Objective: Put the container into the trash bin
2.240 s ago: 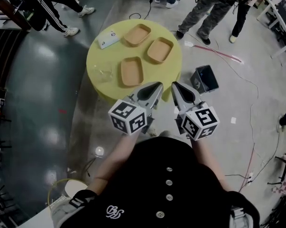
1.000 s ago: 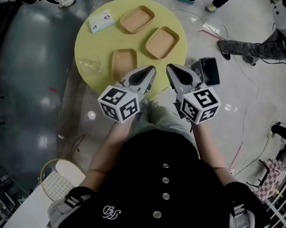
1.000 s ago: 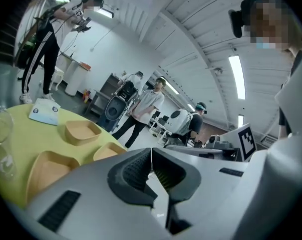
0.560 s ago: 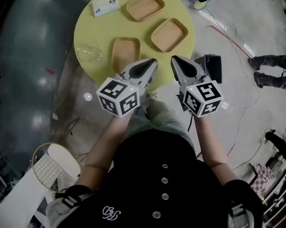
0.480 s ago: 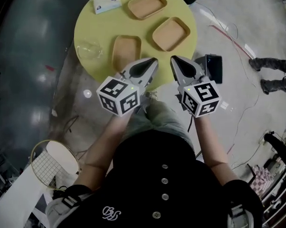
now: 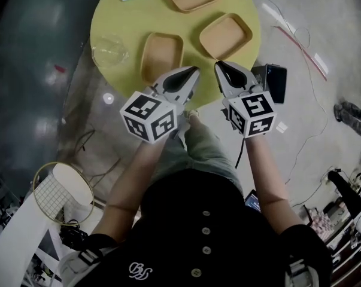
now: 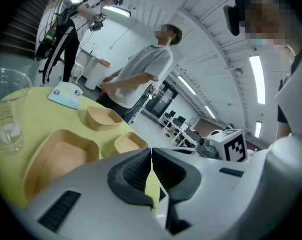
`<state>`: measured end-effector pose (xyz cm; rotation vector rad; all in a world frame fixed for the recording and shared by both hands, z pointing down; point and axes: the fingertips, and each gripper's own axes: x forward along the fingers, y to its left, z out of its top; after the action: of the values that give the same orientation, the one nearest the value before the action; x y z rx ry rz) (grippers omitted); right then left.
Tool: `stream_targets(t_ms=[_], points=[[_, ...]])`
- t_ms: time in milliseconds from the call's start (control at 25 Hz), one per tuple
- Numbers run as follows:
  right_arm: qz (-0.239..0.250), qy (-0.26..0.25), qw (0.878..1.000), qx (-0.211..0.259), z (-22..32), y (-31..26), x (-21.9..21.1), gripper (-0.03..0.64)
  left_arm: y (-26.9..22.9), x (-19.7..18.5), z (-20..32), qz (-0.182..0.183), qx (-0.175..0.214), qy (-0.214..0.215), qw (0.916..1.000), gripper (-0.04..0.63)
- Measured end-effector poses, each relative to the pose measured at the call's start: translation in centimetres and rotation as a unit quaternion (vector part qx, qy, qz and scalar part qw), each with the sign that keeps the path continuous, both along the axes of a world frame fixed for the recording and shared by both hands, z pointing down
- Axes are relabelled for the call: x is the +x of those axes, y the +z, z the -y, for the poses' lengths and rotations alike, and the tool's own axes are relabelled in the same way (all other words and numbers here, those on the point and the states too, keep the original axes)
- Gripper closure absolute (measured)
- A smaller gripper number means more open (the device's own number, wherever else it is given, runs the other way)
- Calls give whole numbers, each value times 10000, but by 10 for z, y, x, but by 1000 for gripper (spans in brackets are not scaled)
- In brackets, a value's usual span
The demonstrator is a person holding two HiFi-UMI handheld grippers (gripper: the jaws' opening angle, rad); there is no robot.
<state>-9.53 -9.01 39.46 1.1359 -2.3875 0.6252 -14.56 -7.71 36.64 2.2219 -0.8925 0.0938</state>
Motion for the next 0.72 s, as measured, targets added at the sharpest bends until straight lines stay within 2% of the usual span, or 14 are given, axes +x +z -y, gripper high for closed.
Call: stream_targets(t_ms=[200, 720], points=[[-152, -144, 9995, -219, 18, 26, -3, 548, 16, 2, 1, -109, -202, -14, 9997, 578], [-1237, -897, 9879, -274, 31, 59, -13, 546, 37, 4, -4, -200, -525, 8, 9984, 578]])
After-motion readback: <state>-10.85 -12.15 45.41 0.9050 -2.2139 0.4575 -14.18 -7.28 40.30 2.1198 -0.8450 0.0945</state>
